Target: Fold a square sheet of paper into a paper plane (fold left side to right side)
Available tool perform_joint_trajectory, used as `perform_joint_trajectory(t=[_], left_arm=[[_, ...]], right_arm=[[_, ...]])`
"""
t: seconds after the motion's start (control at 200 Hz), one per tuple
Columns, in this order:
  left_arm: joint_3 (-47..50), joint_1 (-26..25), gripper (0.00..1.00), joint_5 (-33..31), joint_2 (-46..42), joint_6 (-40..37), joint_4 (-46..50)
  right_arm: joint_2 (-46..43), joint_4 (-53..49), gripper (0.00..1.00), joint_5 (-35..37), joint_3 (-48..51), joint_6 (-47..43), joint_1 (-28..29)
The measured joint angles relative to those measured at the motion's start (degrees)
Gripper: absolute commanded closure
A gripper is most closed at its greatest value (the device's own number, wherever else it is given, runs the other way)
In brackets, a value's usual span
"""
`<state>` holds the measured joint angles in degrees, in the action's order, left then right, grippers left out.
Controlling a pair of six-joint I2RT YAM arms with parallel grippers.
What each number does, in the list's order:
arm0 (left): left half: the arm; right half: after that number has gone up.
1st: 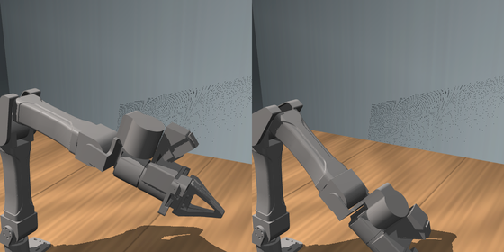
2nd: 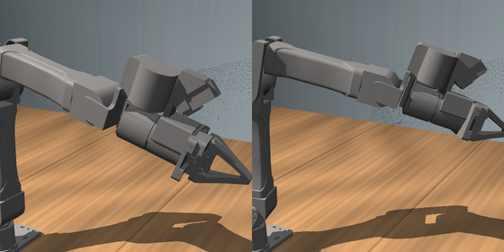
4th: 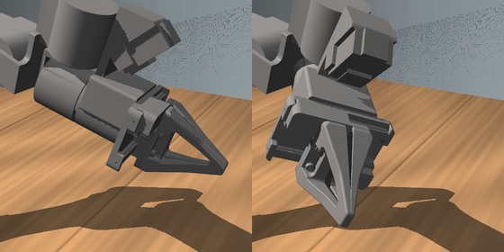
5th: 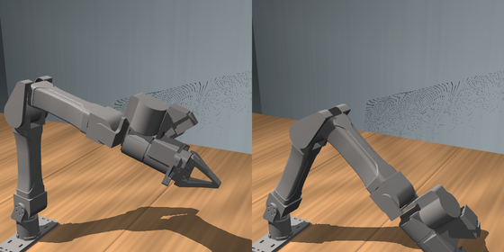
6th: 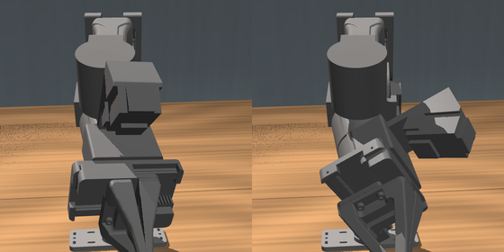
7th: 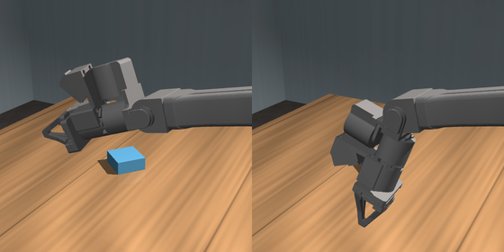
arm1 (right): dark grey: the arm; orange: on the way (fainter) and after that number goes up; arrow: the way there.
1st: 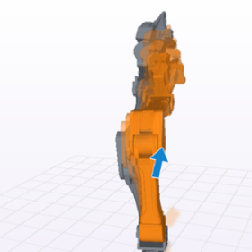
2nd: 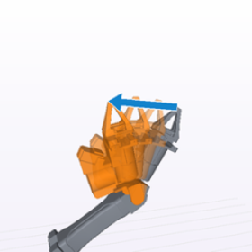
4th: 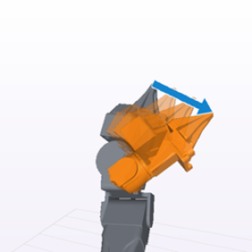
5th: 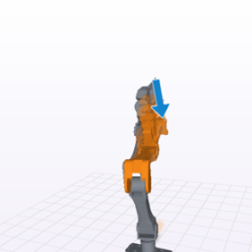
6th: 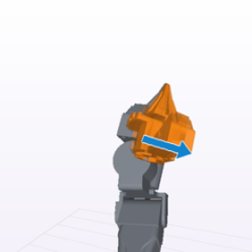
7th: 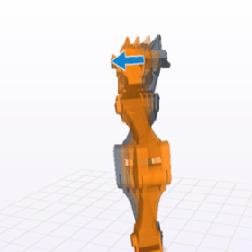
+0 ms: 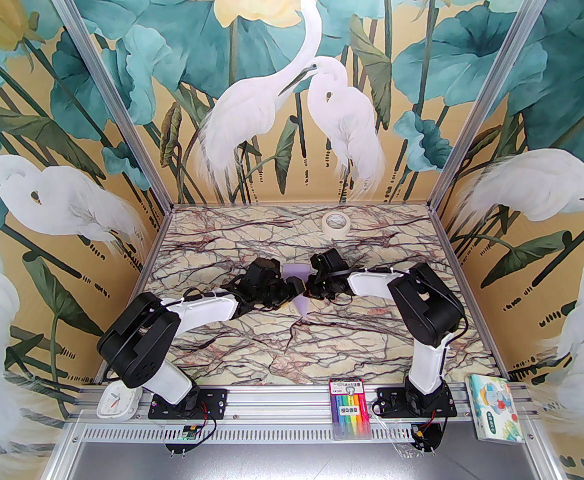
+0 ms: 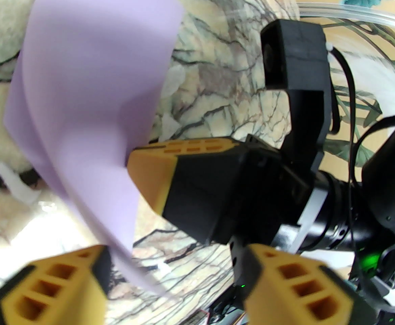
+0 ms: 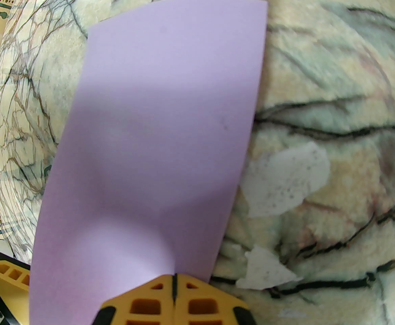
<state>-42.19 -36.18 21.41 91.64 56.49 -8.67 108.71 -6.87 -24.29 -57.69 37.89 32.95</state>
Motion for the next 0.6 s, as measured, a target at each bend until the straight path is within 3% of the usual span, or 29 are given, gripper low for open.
perform_joint_trajectory(t=[0.335, 0.6], left_arm=[[3.08, 0.96, 0.44, 1.51, 1.03, 2.71, -8.0], [5.01, 2.12, 0.48, 3.32, 3.69, 5.51, -16.35]], right_arm=[[0.0, 0.04, 1.0, 0.0, 0.0, 0.0, 0.0], [0.0, 1.29, 1.0, -0.9, 0.68, 0.46, -0.33]])
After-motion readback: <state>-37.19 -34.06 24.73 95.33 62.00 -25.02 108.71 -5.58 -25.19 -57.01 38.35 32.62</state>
